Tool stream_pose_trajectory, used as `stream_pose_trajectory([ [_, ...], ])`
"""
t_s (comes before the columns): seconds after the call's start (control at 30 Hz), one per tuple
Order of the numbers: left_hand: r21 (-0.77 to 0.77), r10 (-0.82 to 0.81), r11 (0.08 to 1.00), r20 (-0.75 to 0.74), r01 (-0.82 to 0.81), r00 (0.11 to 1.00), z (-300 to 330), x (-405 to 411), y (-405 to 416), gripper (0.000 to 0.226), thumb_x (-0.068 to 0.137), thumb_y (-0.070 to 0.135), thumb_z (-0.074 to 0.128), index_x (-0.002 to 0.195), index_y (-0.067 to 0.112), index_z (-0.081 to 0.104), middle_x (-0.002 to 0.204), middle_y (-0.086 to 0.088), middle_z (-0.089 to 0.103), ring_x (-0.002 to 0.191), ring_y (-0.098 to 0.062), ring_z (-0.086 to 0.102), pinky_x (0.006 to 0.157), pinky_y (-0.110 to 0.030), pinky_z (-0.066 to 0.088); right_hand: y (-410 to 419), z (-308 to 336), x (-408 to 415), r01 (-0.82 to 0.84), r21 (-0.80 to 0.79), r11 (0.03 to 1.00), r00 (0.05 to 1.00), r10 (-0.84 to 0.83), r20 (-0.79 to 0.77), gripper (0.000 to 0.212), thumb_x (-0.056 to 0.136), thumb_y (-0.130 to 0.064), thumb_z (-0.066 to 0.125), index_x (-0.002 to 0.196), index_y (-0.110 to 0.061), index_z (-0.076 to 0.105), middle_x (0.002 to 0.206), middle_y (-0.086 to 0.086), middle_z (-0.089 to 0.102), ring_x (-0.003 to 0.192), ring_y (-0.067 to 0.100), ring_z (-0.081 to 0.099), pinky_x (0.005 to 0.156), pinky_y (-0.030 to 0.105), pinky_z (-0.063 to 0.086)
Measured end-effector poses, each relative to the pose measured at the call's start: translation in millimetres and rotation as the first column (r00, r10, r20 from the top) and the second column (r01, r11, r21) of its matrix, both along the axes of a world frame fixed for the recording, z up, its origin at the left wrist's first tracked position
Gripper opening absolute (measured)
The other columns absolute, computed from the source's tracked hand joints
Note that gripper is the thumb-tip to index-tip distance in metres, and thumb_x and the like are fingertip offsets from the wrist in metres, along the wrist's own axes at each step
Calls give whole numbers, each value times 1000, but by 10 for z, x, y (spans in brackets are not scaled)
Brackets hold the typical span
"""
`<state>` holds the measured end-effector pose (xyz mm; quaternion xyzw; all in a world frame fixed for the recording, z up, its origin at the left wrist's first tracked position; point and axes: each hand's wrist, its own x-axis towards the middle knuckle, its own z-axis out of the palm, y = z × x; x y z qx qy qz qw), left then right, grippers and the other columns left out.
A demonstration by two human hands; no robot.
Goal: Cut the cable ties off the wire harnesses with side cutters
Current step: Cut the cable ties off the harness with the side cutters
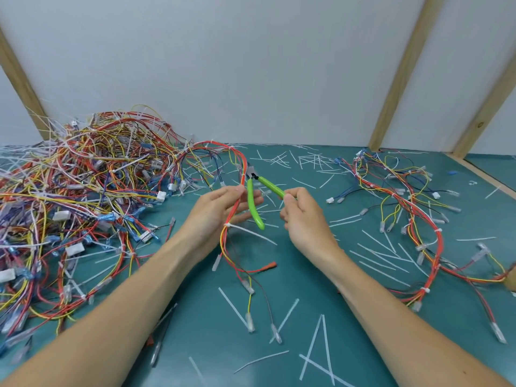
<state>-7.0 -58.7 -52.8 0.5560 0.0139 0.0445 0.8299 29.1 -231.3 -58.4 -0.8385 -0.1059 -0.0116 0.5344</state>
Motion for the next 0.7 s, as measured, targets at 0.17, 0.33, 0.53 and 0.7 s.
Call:
stream_pose_trajectory([
  [0.17,42,-8,999,31,7,999,6,-12,-19,16,86,24,66,93,10,71,97,-9,76,89,-16,73,74,-27,59,11,-4,-37,-93,-126,988,996,91,-21,33,98,-55,39,87,-27,55,74,-10,68,69,14,56,80,44,49],
  [0.33,102,-71,993,36,67,997,-40,-23,-59,8,86,24,71,88,18,77,94,-7,75,85,-13,71,73,-25,57,12,156,-59,-271,213,939,914,321,-249,68,67,-88,41,86,-29,68,76,-5,60,60,8,51,65,30,41],
  [0.53,232,-62,971,35,52,997,-43,-63,-89,17,83,36,76,91,21,75,89,-2,73,79,-13,69,72,-26,56,-99,188,-54,-385,373,844,756,520,-397,31,70,-46,63,87,-24,76,81,3,60,66,14,57,67,33,57],
  [0.7,368,75,925,67,-95,995,-23,-84,-124,21,81,44,74,90,25,79,64,10,61,54,-5,48,48,-18,39,0,193,-54,-142,449,882,897,307,-319,27,99,-15,55,111,6,68,73,3,53,54,13,49,51,26,49],
])
